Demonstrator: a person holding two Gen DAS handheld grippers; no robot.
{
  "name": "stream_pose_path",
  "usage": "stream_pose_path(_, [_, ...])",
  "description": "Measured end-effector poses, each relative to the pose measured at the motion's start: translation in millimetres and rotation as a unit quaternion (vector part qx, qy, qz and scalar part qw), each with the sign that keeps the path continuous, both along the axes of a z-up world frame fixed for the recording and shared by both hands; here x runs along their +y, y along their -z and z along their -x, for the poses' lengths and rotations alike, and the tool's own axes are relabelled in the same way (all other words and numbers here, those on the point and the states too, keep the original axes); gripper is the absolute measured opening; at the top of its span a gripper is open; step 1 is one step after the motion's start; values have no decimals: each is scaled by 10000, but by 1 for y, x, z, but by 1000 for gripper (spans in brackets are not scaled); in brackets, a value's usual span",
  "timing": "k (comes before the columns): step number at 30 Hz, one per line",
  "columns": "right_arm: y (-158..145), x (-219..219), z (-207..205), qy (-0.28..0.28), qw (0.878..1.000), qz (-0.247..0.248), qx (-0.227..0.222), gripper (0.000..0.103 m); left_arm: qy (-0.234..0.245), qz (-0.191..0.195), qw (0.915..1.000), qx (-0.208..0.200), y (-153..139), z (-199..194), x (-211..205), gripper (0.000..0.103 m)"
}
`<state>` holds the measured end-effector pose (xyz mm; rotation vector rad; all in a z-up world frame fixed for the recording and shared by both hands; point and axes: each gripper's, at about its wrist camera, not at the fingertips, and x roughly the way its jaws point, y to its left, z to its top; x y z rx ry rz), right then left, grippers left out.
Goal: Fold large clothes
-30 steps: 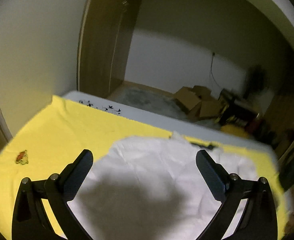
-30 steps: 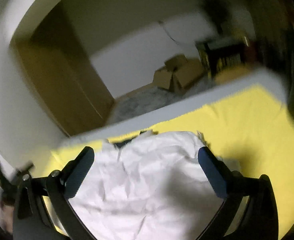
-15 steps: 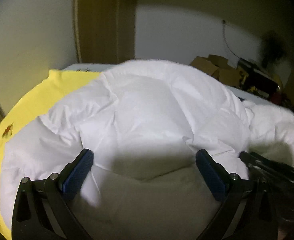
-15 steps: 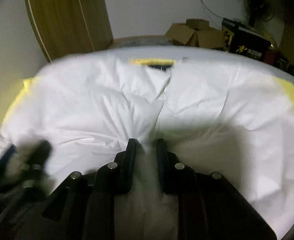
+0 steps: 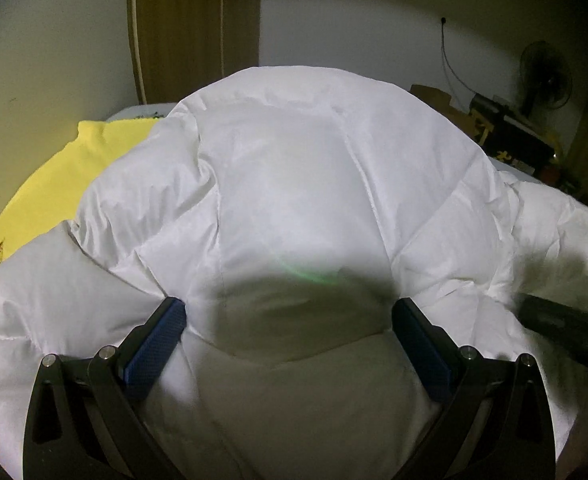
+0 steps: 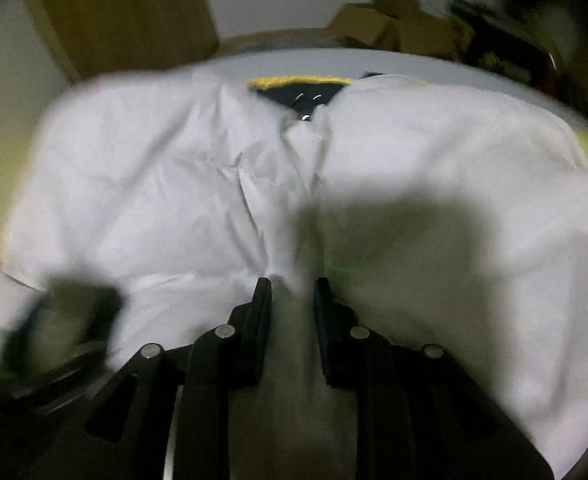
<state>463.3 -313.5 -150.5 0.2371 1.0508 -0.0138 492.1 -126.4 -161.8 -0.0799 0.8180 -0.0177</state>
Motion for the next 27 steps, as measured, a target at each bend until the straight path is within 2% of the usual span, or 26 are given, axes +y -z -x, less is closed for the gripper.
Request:
stream_pose_path(3, [-31,8,67,-174,9984,-319,-437,23,-1,76,10000,22,-1,-4,5,103])
stream_pose_path(5, [-18,16,88,-300,9991,-279,-90,22,-1,105,9999,22,-3,-5,6,103])
stream_pose_path(6, [1,17,92,-358,9988,-318,101,21,4,119,9999,17,-4,-5,6,103])
stream_pose_path(9, [20,10,86,-432,9980,-462,30,18,8,148,9999,27,-5,-7,9,103])
stream_pose_path(12, [7,12,84,-500,9979,-338,248,17,76,171,9998,69,-4,-7,11,103])
stream_pose_path(14, [-14,14,100,-266,9995,-110,118,17,90,242,9996,61,-5,-6,14,103])
stream_pose_path(15, [-18,23,112,-296,9995,-23,88,17,91,261,9996,60,-5,-6,13,103])
stream_pose_path(16, [-8,28,115,-354,9991,-5,230,16,87,251,9996,58,-6,-6,13,103])
stream_pose_path(19, [10,38,112,-519,9977,425,49,15,92,225,9996,132,-5,-8,14,103])
stream_pose_path(21, [-7,33,103,-182,9986,161,463,16,130,257,9995,150,-5,-8,16,103])
stream_pose_path(22, [-22,28,100,9,9996,-31,278,16,158,287,9993,151,-5,-8,18,103])
stream_pose_path(23, [-47,28,93,117,9997,64,-224,16,175,310,9993,151,-4,-9,20,103])
stream_pose_path(25, [-62,24,70,255,9982,154,-524,17,212,350,9991,145,-4,-8,22,103])
stream_pose_path(26, [-54,21,51,285,9992,36,-274,17,227,368,9990,143,-4,-8,22,103])
stream_pose_path(27, [-30,18,28,243,9992,-186,246,17,230,409,9988,123,-5,-9,24,103])
